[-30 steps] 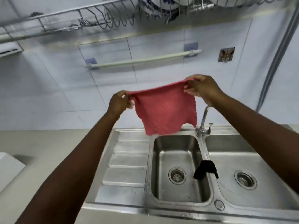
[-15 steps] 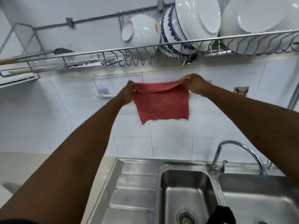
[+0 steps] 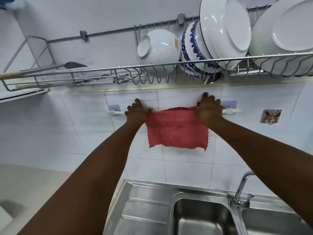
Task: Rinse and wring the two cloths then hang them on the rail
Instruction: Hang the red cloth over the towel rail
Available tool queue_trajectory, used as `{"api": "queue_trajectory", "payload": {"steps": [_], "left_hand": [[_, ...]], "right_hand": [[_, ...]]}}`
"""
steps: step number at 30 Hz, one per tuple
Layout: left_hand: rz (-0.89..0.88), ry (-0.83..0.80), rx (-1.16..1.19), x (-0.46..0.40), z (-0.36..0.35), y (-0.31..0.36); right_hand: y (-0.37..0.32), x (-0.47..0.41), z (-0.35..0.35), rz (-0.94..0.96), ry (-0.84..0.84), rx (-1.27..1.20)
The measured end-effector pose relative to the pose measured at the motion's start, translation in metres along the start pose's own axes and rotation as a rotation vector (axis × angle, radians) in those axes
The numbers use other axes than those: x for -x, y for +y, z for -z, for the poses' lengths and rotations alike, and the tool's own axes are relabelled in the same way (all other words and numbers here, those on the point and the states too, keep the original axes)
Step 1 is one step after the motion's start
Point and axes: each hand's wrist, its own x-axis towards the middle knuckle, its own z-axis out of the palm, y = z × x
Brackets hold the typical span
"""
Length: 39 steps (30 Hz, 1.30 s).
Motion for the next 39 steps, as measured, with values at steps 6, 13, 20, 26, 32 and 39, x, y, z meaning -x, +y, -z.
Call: {"api": "queue_trajectory", "payload": {"steps": [6, 13, 20, 26, 32, 39], "left_hand": [[-0.647, 0.22, -0.055, -0.009, 0.017, 0.0], [-0.558, 0.015, -0.361, -0.017, 0.016, -0.047], [-0.578, 0.188, -0.362, -0.013, 0.019, -0.049], [-0.48, 0.053, -0.273, -0.015, 0.013, -0.091], [-0.361, 0.056, -0.457, -0.012, 0.018, -0.107], [-0.377, 0.161, -0.562, -0.003, 0.013, -0.122]], "right_hand": [[0.019, -0.027, 0.031, 0.283, 0.038, 0.007], [0.011, -0.006, 0.012, 0.548, -0.271, 0.126], [-0.021, -0.006, 0.0, 0.597, -0.302, 0.024], [-0.034, -0.005, -0.005, 0.57, -0.44, 0.058], [-0.039, 0.006, -0.01, 0.631, -0.396, 0.006], [-0.031, 0.021, -0.014, 0.674, -0.315, -0.04]]}}
